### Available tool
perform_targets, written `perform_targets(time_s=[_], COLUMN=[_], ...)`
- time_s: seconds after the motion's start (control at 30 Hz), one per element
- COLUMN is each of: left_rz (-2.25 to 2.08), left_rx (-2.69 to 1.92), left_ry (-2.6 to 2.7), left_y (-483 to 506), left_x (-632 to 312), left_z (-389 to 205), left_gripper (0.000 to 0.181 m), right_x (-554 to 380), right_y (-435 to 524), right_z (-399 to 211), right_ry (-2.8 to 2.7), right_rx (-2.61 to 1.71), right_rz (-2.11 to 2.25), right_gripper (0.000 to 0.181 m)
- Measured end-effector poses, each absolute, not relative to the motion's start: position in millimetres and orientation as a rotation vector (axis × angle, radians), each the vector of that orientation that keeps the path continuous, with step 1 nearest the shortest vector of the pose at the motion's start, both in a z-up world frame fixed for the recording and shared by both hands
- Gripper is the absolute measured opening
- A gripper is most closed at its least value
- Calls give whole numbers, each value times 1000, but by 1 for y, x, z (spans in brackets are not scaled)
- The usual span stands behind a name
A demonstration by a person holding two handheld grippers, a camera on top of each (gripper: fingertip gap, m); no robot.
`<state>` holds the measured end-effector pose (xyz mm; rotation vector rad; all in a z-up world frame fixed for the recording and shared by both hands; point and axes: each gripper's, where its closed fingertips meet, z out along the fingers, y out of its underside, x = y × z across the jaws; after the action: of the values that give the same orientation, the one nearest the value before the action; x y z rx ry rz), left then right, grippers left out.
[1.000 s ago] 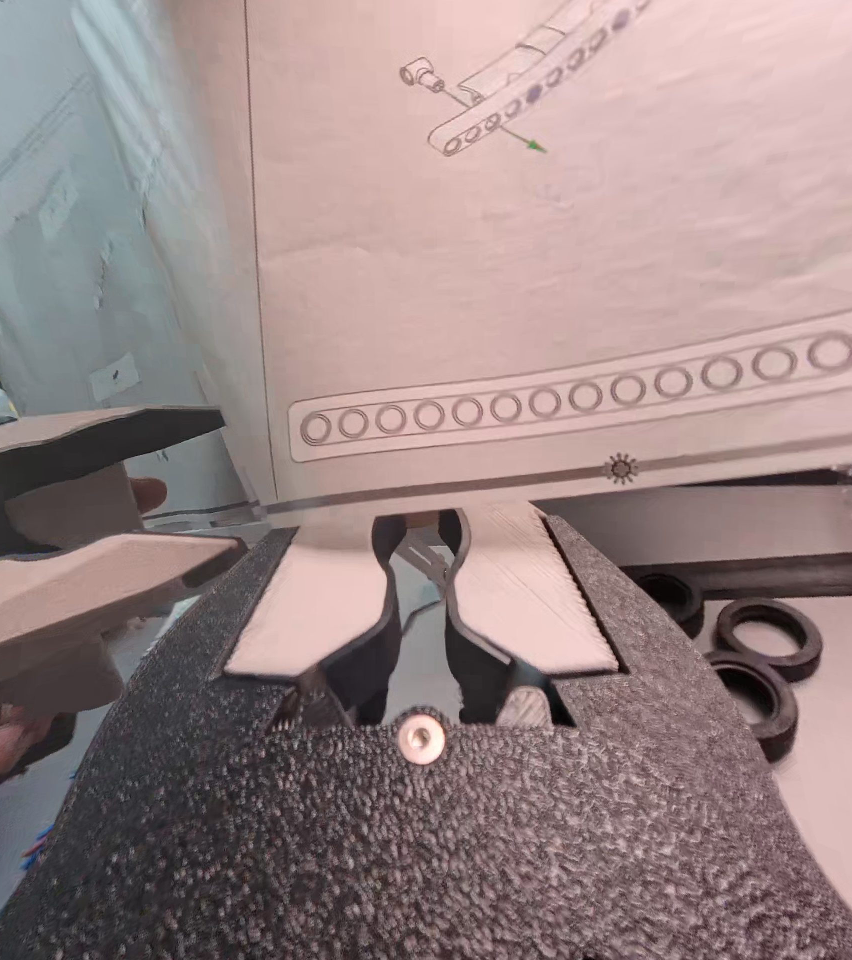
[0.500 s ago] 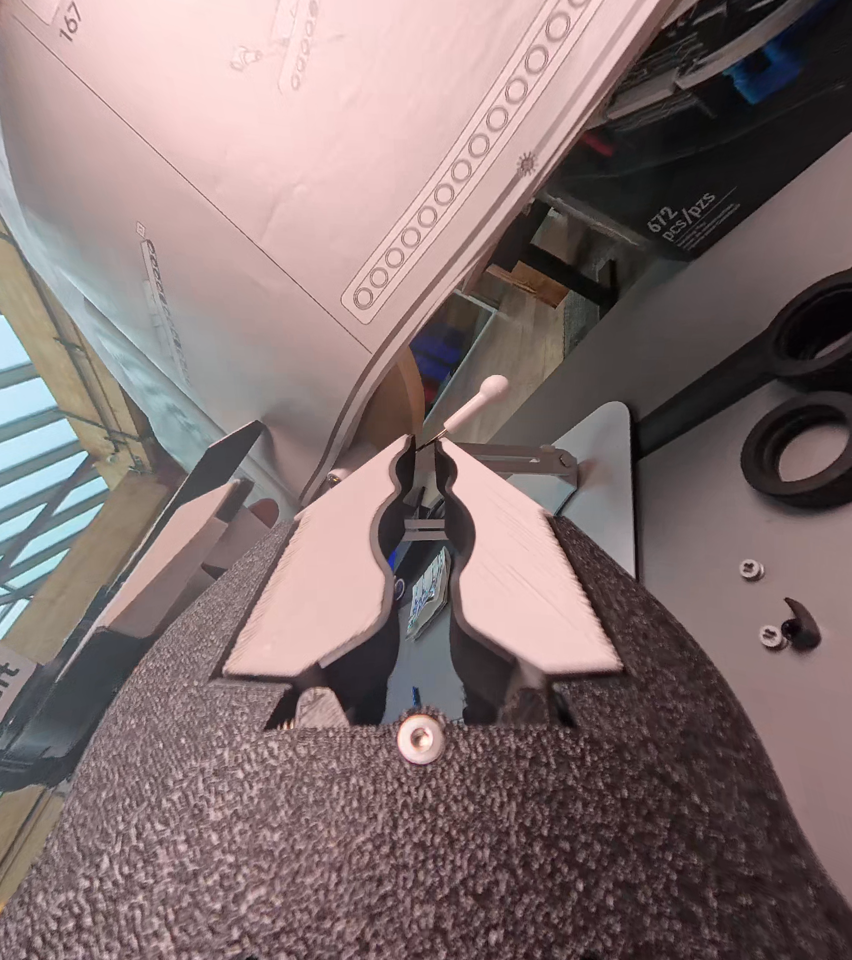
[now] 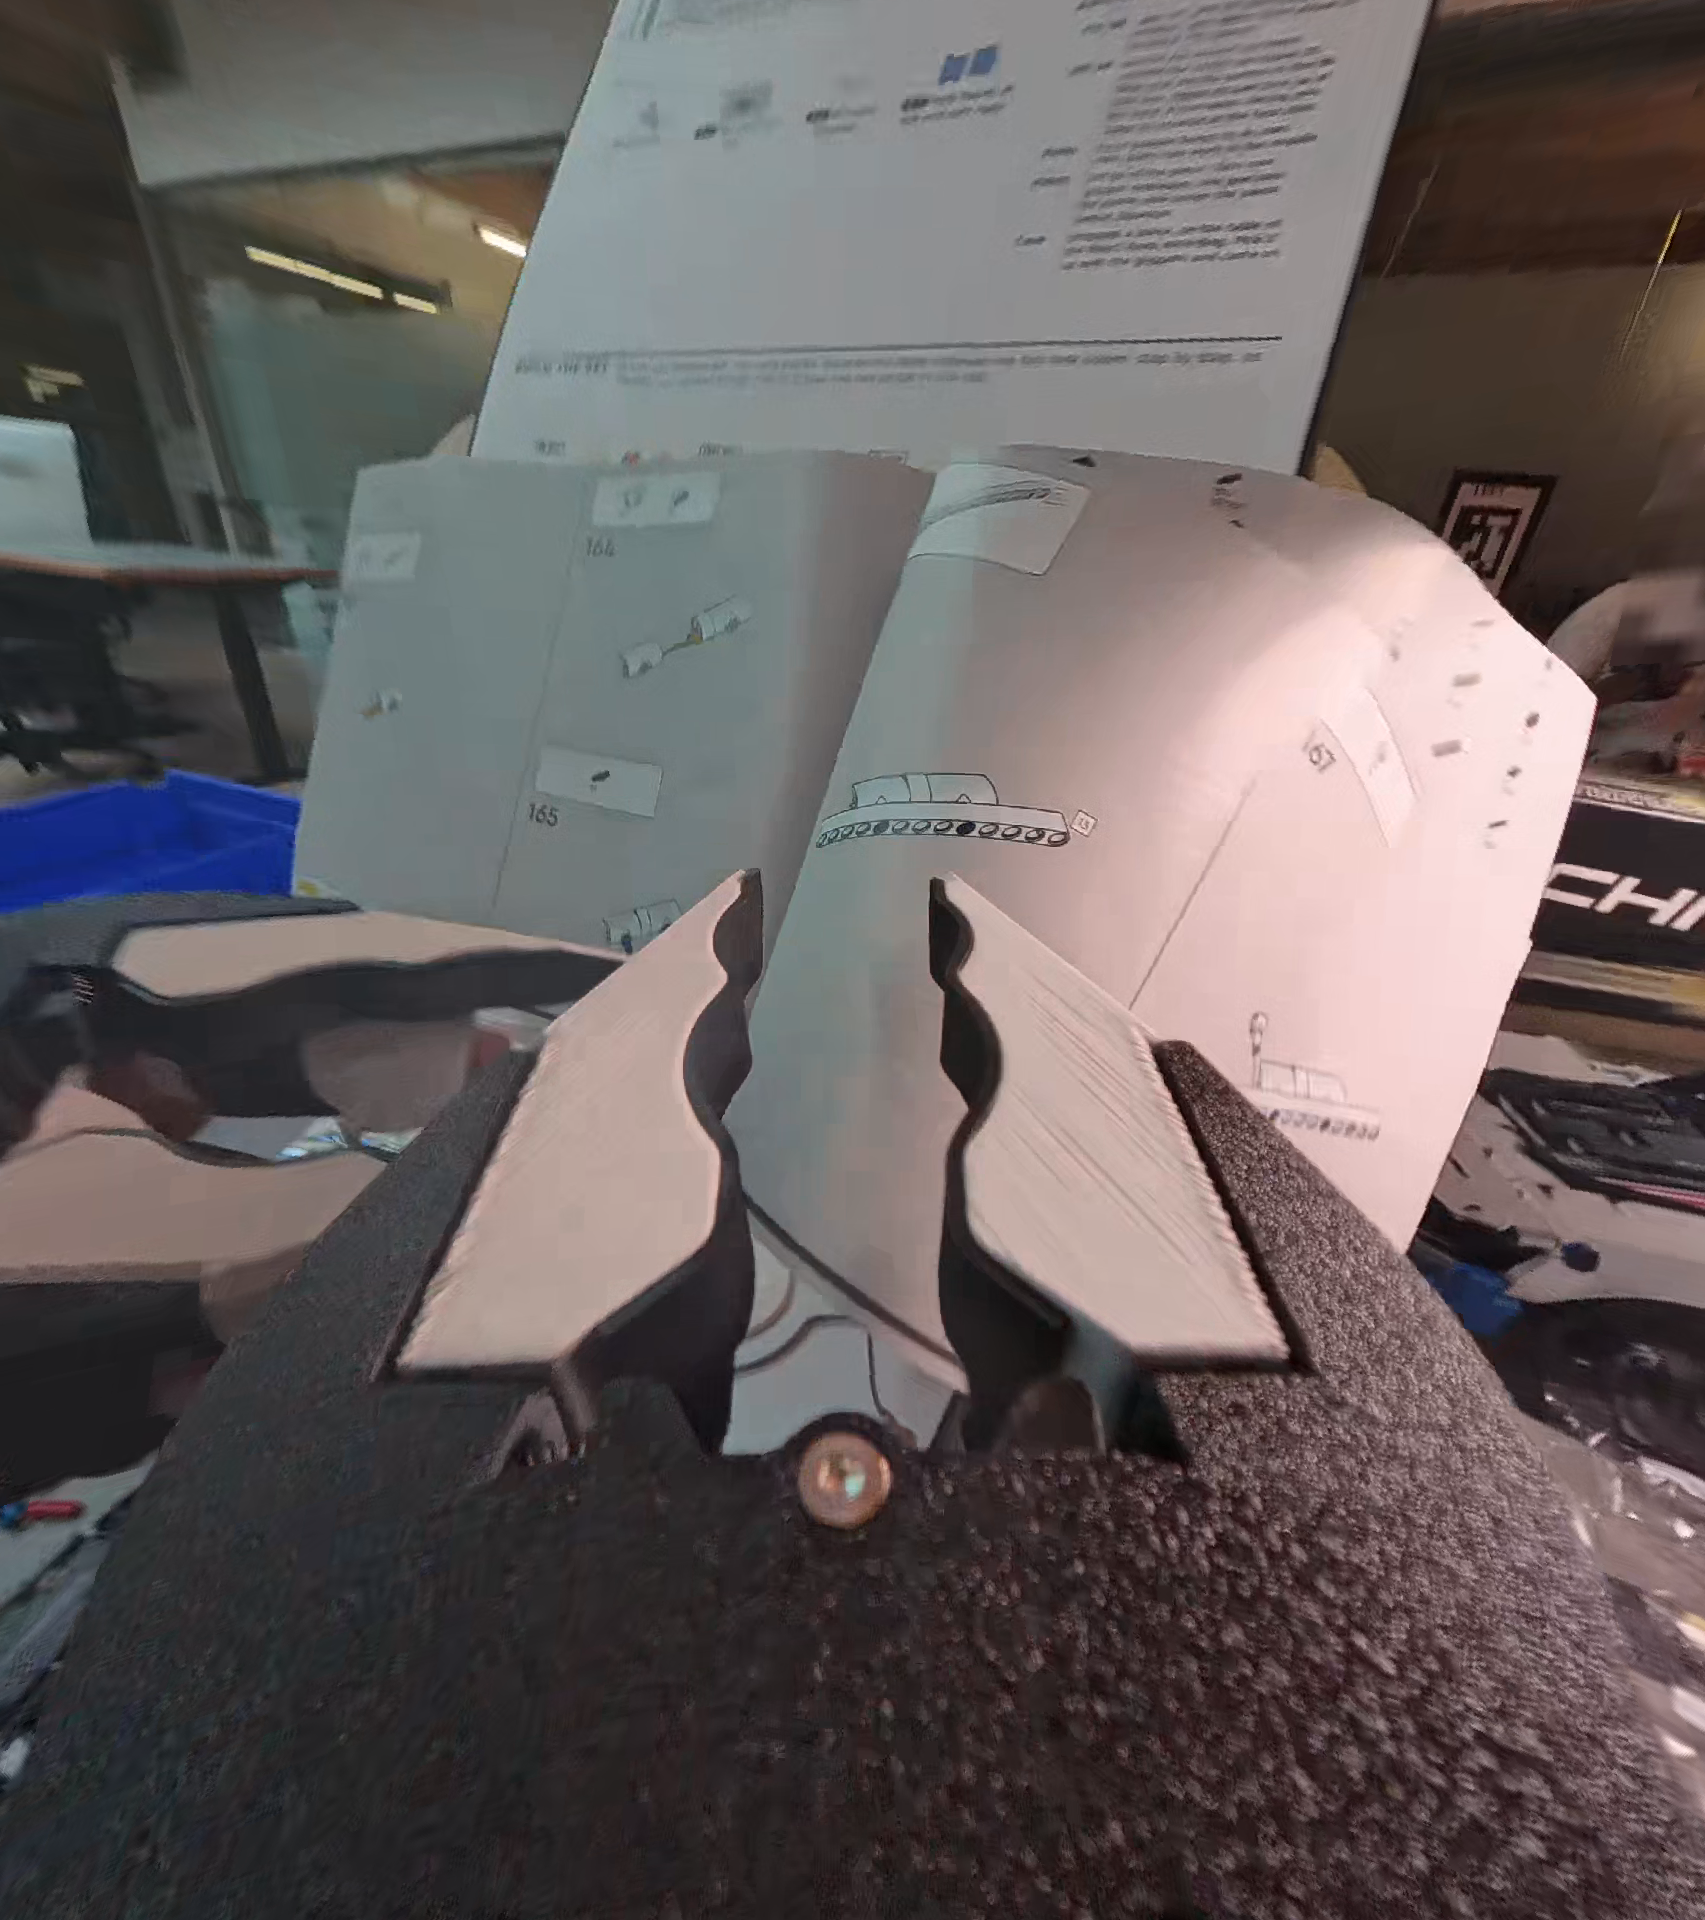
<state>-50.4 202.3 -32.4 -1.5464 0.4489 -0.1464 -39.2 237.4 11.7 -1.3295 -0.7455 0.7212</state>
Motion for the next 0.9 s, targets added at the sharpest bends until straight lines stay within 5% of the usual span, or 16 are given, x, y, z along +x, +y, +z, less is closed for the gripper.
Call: perform_targets(time_s=[0.03,0.4,0.53,0.73,0.9], left_rz=[-101,174,239,226,187], left_rx=[-1525,-1653,-1651,-1641,-1588], left_ry=[392,-63,-70,-62,-14], left_y=[196,187,192,190,186], left_x=[-67,-238,-244,-235,-212], left_z=[-28,-41,-45,-48,-35], left_gripper=[58,107,94,39,13], right_x=[-48,-40,-38,-37,-34], right_y=[241,298,295,290,285], right_z=[6,-36,-35,-33,-29], right_ry=[-780,-699,-718,-730,-738], right_rx=[-1340,-1522,-1522,-1525,-1512], right_rz=[668,378,389,407,422], right_gripper=[32,48,47,47,49])
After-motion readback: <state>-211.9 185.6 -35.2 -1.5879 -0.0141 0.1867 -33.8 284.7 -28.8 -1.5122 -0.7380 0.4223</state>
